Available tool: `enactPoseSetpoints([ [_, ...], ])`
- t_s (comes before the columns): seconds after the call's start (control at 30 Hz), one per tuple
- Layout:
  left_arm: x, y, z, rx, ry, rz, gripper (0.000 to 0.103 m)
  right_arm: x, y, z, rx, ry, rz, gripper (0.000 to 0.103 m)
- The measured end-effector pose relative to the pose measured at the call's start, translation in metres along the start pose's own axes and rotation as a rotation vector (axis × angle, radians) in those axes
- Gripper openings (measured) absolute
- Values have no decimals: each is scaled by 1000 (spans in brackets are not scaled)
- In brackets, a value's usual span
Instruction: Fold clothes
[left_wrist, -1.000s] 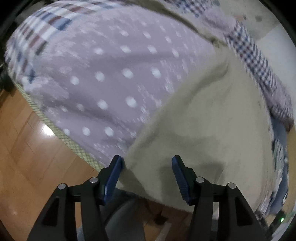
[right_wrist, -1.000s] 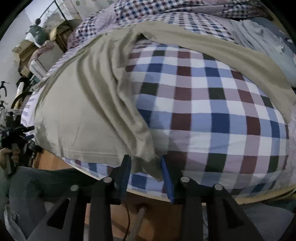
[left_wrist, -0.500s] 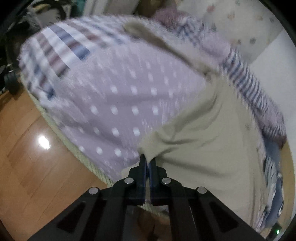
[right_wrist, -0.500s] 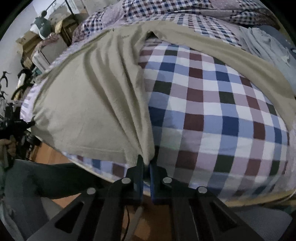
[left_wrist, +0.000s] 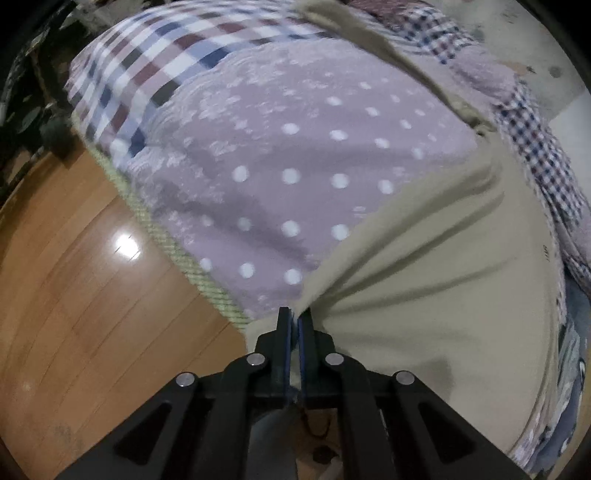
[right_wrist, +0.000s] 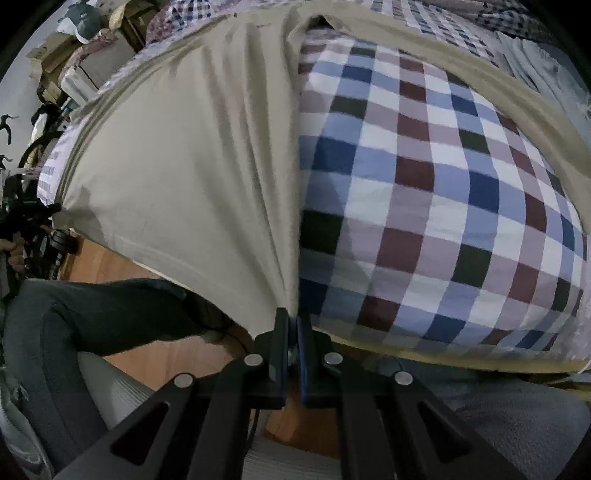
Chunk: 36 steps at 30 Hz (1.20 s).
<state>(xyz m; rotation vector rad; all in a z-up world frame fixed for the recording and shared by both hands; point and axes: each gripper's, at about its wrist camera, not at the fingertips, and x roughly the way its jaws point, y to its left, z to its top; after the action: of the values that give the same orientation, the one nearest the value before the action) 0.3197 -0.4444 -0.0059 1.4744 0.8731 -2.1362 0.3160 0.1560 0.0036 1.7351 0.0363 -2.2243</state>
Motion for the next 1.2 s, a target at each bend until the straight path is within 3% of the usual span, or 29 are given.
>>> enactPoseSetpoints([
  [0.03,-2,5,-1,-20,-2,4,6,2,0,0,-1,15,-10,3],
  [0.17,-10,23,-5,-98,-23,9,22,1,-3,0,10,22,-34,5],
  [0.23,-23,20,-6,-114,-88,-57,29,-7,-9,1,33,-13,-17,5],
  [0.37,-49,12,-7,-142,-221,-195,62,-29,-25,5,94,-115,20,13],
  [0.53,-80,-3,-12,-154,-400,-384,78,-62,-38,8,133,-285,36,32],
  [0.63,-71,-50,-3,-63,-488,-477,78,-83,-46,11,151,-390,46,34],
  [0.83,-71,-106,-18,159,-497,-541,84,-94,-50,24,177,-581,2,43],
  [1.03,-57,-174,-14,425,-474,-540,85,-84,-97,39,340,-562,-96,45],
  [1.13,-46,-212,-13,554,-435,-541,85,-92,-115,45,363,-590,-152,46],
  [1.2,-46,-234,-19,644,-450,-541,85,-98,-125,51,383,-619,-182,47],
])
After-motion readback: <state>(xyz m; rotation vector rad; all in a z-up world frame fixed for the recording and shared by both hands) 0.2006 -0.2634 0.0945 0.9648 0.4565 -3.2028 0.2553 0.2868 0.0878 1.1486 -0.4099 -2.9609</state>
